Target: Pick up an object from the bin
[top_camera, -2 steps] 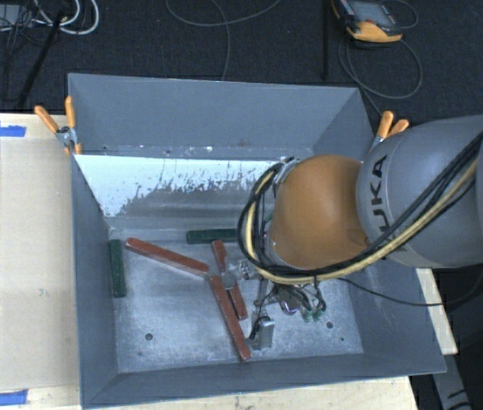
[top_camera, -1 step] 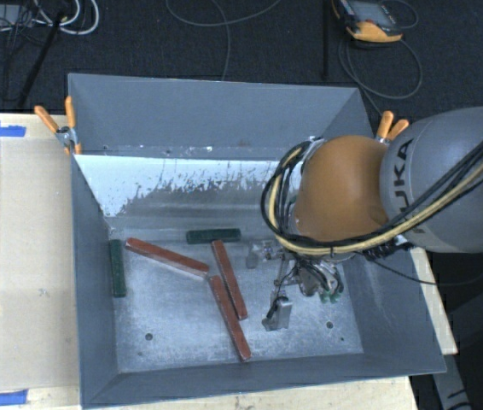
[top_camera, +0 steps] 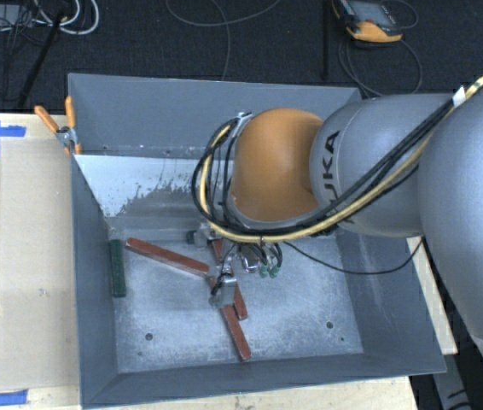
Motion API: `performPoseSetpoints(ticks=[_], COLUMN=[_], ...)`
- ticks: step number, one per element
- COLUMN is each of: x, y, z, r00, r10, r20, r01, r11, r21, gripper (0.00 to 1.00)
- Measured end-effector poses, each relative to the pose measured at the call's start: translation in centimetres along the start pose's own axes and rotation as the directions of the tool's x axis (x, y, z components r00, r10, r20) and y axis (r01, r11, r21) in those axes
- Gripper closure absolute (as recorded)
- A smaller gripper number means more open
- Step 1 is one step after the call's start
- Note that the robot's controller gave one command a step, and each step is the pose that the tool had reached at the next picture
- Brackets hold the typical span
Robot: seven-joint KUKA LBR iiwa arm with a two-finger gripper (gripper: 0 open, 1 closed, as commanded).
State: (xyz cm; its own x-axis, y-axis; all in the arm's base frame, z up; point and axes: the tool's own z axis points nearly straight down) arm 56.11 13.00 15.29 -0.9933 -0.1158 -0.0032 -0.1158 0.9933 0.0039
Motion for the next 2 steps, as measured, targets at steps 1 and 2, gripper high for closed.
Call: performPoseSetpoints(ticks=[1, 2], x=[-4.28, -4.32], y=[1.29, 1.27], z=[8.84, 8.37], r00=[0.997, 0.997], r10=[0.075, 0.072], r20=[-0.005, -0.002], r01=[-0.075, -0.072], r11=[0.997, 0.997], r21=[0.003, 0.004], gripper=[0.00, 1.00])
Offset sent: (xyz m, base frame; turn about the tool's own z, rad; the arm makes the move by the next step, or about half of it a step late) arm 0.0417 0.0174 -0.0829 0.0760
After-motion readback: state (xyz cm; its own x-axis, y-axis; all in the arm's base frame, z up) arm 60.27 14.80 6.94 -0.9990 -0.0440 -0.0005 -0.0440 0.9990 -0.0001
